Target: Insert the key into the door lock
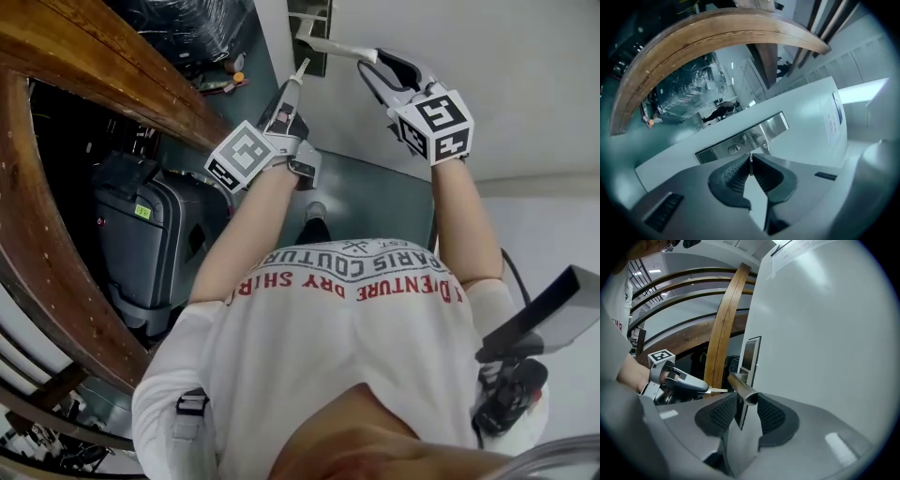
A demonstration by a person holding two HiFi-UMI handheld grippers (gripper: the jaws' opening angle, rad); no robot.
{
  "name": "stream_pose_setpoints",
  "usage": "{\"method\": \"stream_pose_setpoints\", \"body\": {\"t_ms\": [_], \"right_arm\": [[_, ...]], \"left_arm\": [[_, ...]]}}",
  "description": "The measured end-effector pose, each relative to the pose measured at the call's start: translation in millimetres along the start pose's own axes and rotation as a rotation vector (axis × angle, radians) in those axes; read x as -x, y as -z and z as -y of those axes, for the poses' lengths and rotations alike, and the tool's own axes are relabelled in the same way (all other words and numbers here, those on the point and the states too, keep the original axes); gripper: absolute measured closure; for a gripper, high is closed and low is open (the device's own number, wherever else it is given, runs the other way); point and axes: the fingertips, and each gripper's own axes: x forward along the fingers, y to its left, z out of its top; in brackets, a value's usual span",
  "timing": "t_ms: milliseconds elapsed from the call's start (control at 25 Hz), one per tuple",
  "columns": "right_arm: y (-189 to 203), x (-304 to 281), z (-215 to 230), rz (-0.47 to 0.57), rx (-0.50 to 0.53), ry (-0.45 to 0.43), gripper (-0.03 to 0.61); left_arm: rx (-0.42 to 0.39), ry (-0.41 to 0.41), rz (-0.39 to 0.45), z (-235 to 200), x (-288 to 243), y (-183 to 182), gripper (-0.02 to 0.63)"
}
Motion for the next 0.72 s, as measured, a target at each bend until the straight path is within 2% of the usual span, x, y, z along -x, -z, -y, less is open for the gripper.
{"method": "stream_pose_setpoints", "body": {"t_ms": [160,280,720], "right_arm": [[0,0,0,0.002,-0.008,0.002,0.446],[0,0,0,0.001,-0.009,0.0,0.446],[1,-2,3,0.001,-0.016,-0.004,0.446]], "left_arm": [[0.151,-0.027,0.068,-22,-17,-3,0.591],[0.219,-0.021,0.084,-31,-28,1,0.591],[0.307,-0.034,0.124,-40,-41,0,0.591]]}}
